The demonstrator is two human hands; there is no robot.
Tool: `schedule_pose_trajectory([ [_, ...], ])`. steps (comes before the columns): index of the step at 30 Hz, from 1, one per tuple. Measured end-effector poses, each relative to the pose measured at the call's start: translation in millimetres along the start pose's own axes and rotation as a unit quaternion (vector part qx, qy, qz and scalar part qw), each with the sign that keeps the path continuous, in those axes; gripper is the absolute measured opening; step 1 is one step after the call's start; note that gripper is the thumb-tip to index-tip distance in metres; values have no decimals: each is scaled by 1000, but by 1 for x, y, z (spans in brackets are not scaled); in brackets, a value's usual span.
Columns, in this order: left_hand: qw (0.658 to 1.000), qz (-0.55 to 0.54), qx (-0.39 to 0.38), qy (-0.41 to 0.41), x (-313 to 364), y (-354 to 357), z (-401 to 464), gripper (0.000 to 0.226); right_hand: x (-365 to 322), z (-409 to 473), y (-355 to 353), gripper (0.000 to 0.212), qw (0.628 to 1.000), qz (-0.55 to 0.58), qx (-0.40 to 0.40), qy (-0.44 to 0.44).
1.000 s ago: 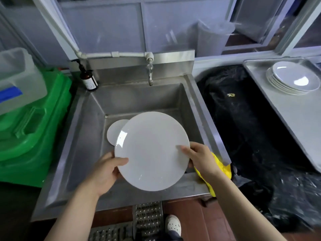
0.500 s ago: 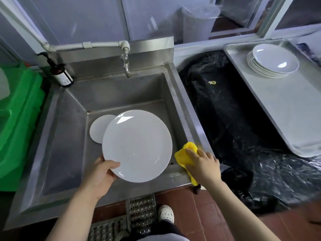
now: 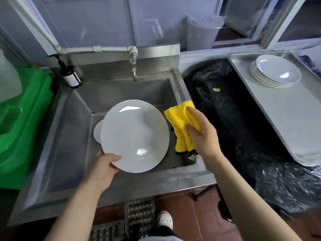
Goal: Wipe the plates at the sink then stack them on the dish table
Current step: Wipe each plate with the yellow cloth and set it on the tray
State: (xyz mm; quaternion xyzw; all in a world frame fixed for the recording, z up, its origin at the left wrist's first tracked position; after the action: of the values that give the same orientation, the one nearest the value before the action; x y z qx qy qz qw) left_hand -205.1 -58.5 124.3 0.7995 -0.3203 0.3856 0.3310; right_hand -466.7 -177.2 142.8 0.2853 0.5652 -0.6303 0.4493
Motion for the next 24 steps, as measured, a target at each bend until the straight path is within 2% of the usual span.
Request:
schedule_pose_trajectory([
  [3,999,7,-18,31,13,-7,-2,47,-56,27,19,53,977,-118,-11,-176],
  [7,996,-11,-39,82,41,-24,-13,46,-114,46,53,48,892,-312,-8,-327],
  [10,990,-47,-30,132,66,-43,-20,57,-147,47,79,40,836,-357,-21,-416],
  [13,977,-105,-14,184,86,-69,-25,53,-171,35,107,41,814,-355,-41,-458],
  [16,963,-168,21,209,94,-95,-26,54,-183,7,139,49,823,-333,-72,-454],
  [19,952,-204,33,226,99,-113,-29,56,-195,-27,175,52,827,-285,-141,-464],
  [22,951,-205,35,227,100,-127,-35,63,-211,-51,202,59,805,-253,-197,-499],
  [24,947,-225,40,225,98,-134,-38,64,-217,-53,207,56,792,-255,-204,-515],
])
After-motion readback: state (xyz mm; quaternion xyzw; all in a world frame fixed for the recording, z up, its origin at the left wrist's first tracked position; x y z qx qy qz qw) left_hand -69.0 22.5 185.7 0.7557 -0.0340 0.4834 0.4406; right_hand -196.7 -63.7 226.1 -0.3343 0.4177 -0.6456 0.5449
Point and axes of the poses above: each hand's wrist, its own z-axis towards the middle knuckle, its own y-axis out of the palm, x = y × z, the point moved 2 cm from there along z, towards the middle knuckle, and after that the axes turned 3 degrees about -z, right-handed, at the moved point
